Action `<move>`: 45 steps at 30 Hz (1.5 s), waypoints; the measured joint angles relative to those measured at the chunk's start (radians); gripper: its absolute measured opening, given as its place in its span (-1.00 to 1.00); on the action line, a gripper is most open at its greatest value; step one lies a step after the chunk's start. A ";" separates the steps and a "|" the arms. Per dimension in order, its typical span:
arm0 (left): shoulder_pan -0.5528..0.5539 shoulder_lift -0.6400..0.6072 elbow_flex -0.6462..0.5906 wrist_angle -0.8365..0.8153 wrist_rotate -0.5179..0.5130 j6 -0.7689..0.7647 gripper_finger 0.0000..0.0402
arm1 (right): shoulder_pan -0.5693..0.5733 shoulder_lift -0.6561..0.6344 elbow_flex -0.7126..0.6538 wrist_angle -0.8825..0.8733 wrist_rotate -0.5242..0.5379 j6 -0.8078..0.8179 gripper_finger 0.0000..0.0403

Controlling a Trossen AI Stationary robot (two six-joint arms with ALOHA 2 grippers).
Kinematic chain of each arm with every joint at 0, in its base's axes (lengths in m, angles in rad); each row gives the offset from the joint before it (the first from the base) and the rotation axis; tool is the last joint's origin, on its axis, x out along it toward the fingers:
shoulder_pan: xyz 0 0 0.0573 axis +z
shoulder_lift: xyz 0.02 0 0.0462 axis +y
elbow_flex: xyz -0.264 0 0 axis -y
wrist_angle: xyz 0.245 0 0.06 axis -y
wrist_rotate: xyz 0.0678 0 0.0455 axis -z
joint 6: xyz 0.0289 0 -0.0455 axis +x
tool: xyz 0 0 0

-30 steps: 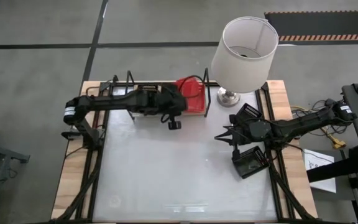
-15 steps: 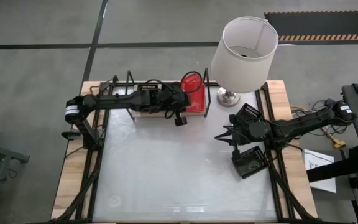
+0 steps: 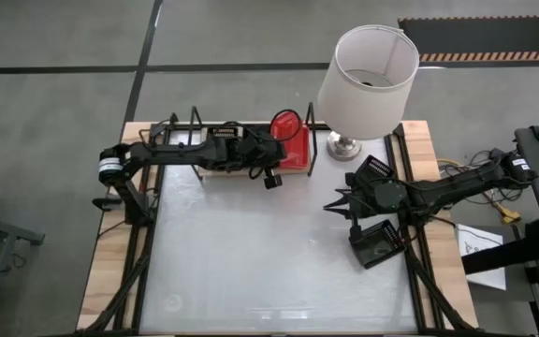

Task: Stack baskets on shelf by color
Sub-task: Stack the red bin on the red bin on the shelf

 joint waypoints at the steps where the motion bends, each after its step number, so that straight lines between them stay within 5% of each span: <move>1: 0.000 0.000 -0.008 0.018 0.000 0.001 -1.00 | 0.000 0.000 0.000 0.000 0.000 0.000 -0.96; 36: 0.004 -0.002 -0.063 0.131 0.000 0.003 -0.79 | 0.000 0.000 0.000 -0.003 0.000 -0.001 -0.96; 45: -0.075 -0.132 -0.089 0.136 0.045 0.068 -0.79 | 0.000 0.000 0.000 -0.016 0.003 0.009 -0.96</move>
